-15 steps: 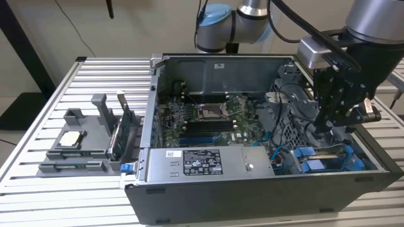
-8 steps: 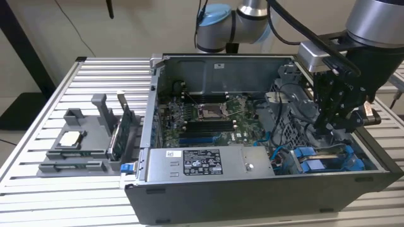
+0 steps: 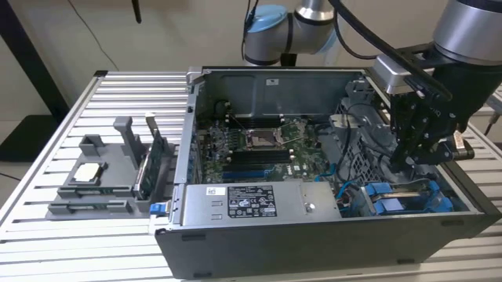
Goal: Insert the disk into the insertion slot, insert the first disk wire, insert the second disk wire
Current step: 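Insert the first disk wire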
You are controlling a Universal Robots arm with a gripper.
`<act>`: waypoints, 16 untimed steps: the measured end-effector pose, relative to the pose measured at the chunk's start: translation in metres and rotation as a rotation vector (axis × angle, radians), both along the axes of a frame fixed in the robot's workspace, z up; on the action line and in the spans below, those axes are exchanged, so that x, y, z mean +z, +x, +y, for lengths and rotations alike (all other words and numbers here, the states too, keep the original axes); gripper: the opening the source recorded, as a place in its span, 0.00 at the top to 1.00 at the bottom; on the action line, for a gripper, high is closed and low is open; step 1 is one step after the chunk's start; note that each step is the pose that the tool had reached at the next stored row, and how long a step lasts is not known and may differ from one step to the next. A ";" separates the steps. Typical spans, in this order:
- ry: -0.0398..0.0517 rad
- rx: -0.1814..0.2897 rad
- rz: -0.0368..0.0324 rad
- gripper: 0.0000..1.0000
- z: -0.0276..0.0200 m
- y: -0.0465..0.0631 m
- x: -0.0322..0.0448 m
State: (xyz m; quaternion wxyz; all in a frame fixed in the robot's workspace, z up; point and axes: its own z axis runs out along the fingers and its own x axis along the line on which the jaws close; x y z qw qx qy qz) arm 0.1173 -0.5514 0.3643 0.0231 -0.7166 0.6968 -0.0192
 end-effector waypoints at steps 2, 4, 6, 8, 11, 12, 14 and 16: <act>-0.0001 0.000 0.0092 0.81 -0.0008 0.002 -0.0001; 0.0001 0.000 0.0134 0.81 -0.0012 0.003 0.0000; 0.0003 0.000 0.0180 0.81 -0.0017 0.005 -0.0001; 0.0003 0.000 0.0247 0.81 -0.0029 0.006 -0.0001; 0.0008 0.000 0.0322 0.81 -0.0054 0.008 -0.0001; 0.0010 0.000 0.0348 0.81 -0.0062 0.009 -0.0001; 0.0013 0.000 0.0398 0.81 -0.0081 0.010 -0.0001; 0.0013 0.000 0.0439 0.81 -0.0098 0.010 -0.0001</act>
